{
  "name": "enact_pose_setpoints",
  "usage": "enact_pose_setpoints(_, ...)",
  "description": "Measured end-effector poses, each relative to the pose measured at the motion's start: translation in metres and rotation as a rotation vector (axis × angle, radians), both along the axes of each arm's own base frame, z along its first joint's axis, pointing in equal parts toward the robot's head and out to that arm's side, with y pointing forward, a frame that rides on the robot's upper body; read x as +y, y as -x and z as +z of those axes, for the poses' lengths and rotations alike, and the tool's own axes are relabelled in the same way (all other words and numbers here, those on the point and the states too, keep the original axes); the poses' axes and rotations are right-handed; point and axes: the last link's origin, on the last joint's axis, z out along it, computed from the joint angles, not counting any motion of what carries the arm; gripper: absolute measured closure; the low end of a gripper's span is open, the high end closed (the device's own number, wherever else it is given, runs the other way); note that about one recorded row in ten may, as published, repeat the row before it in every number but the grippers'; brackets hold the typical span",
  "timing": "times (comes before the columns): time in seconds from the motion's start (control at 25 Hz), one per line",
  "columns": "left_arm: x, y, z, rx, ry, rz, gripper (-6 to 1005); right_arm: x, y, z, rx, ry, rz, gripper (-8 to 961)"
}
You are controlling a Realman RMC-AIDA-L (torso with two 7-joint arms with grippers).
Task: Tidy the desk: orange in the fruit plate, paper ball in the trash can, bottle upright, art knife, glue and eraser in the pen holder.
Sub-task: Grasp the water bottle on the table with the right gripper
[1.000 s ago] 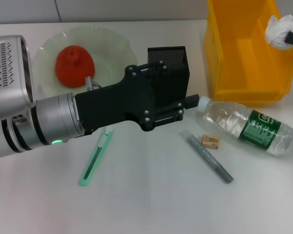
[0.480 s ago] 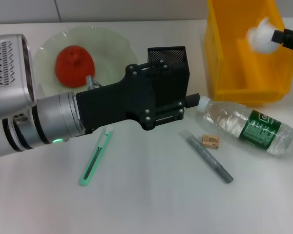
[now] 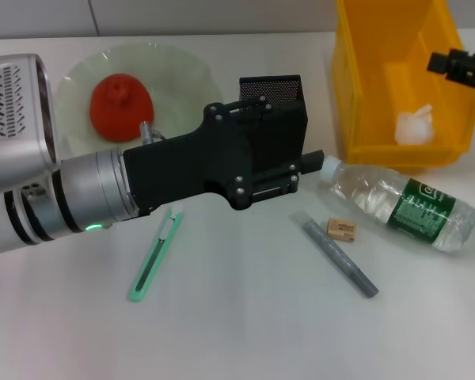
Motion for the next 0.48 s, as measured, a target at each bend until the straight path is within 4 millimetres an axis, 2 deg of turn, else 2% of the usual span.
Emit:
enact_pose_setpoints(0.16,0.002,0.0,0.001,0.001,-0.006,0.004,341,-0.018,0.007,0.0,-0.032,-0.004,0.082,346)
enact_pose_setpoints(0.32,0.003,-0.001,0.001,0.0,-0.008,0.005,339,-0.047,0.008,-0.001,-0.094,-0.045,0.199,345)
enact_pose_setpoints(0.48,0.005,-0.002,0.001,-0.002,0.006,0.025,337,-0.075,0.002,-0.006,-0.039,-0.064,0.279,325)
